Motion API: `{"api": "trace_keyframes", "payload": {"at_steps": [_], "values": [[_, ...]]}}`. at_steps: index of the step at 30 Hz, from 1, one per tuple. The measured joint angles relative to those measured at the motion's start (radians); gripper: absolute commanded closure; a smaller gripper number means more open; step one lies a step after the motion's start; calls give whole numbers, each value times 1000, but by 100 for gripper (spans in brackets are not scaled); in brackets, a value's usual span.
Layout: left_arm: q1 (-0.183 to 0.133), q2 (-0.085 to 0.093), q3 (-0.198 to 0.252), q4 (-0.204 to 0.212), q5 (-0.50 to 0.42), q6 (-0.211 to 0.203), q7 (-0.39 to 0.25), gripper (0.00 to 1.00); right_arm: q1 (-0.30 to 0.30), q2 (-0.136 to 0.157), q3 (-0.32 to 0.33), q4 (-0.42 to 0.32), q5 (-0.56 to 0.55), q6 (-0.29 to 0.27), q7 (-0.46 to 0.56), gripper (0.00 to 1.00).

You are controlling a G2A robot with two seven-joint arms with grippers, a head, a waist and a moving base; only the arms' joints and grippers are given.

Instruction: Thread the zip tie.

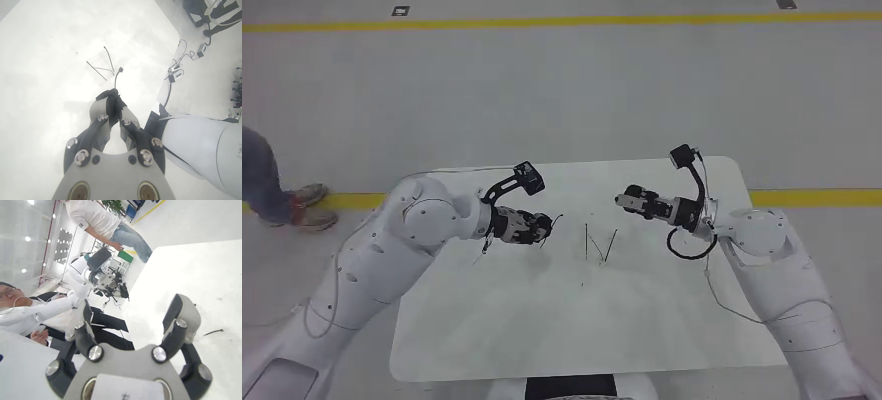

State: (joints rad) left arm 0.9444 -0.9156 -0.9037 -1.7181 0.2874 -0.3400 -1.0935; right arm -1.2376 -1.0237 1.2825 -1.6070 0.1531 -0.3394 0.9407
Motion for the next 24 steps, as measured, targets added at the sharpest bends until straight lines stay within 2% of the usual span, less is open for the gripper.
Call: {"api": "trace_keyframes", "payload": {"at_steps": [5, 9, 13, 17, 19, 24], "values": [[6, 0, 4, 0, 3, 0, 15, 100, -1, 1, -1, -4, -4, -1, -2, 0], [2, 1, 16, -9, 6, 0, 16, 100, 1, 2, -10, -54, -75, -1, 4, 0], [-9, 6, 23, -20, -14, 0, 3, 100, 14, 6, -32, -115, -193, -1, 28, 0], [-18, 11, 28, -20, -39, 0, 0, 100, 36, 13, -79, -196, -368, -1, 14, 0], [-22, 14, 31, -16, -50, 0, -2, 100, 37, 14, -82, -200, -441, -1, 12, 0], [-25, 15, 33, -15, -51, 0, -2, 100, 36, 14, -80, -197, -373, -1, 12, 0]]}}
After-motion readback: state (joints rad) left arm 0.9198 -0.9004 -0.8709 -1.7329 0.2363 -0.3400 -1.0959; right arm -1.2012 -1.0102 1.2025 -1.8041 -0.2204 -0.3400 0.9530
